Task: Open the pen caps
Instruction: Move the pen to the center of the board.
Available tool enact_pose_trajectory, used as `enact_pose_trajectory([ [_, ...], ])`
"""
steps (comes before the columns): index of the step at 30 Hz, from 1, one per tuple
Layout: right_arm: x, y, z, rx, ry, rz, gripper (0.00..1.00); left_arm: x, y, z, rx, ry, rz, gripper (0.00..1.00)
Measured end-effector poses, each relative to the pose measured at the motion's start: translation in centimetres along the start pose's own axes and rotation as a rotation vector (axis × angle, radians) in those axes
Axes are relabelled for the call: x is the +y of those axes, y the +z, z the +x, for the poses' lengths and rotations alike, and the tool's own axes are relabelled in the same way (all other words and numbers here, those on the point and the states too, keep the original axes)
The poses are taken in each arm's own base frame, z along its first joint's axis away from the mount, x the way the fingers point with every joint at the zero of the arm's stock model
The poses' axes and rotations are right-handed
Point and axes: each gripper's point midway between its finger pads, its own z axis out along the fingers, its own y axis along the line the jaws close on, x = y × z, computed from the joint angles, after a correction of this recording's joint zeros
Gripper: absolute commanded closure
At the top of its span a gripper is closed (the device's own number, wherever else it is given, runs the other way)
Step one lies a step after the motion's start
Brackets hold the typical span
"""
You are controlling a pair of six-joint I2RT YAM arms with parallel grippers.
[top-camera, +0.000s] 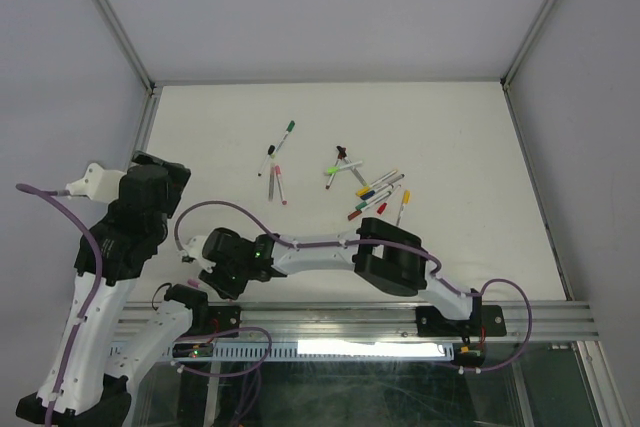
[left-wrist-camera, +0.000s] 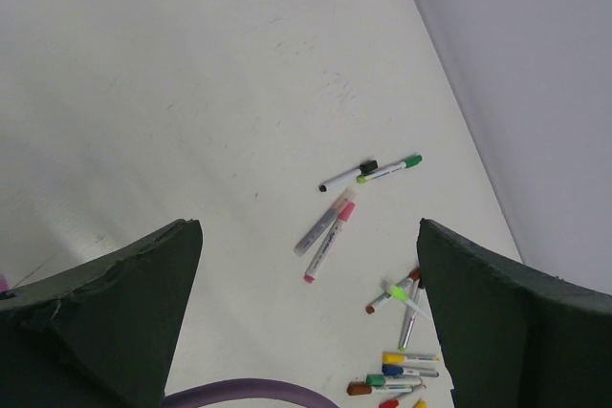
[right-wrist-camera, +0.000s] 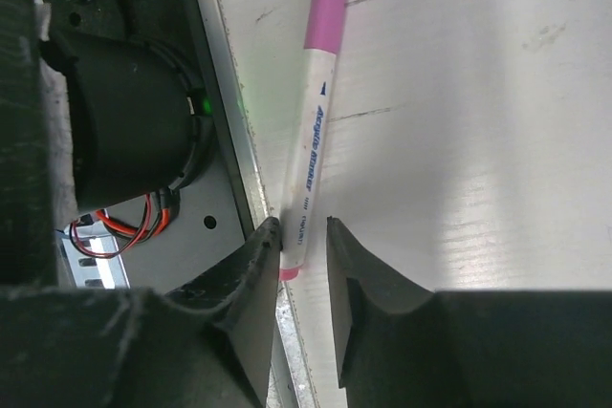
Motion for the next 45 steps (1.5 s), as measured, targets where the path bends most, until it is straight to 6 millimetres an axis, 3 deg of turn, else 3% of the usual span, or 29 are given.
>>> enact_pose_trajectory([
  [4,-0.2,0.1,0.1,-0.002,-0.029,0.033,0.75,0.4,-0.2,-0.1,-0.001,0.004,-0.007,0.01],
  [9,-1.3,0.1,0.0,-0.027,-0.077,0.089,0.85,0.9,-0.4,-0.1,0.001,0.010,-0.016,0.01],
  [18,-4.9,-2.2,1.2,-0.022,-0.101,0.157,0.88,1.0,-0.8,-0.3,-0.003,-0.003,0.001,0.01],
  [23,-8.4,-4.7,2.9,-0.003,-0.095,0.202,0.89,1.1,-0.4,0.7,0.022,-0.001,0.010,0.01],
  [32,-13.8,-10.2,7.8,0.038,-0.074,0.275,0.89,1.1,1.4,3.9,0.103,0.018,0.040,0.01],
  [40,-17.3,-15.3,12.7,0.054,-0.040,0.325,0.87,-0.3,2.8,6.9,0.184,0.023,0.133,0.01],
  [45,-19.2,-16.9,13.8,0.049,0.001,0.324,0.85,-0.9,3.8,9.7,0.253,0.040,0.210,0.01],
])
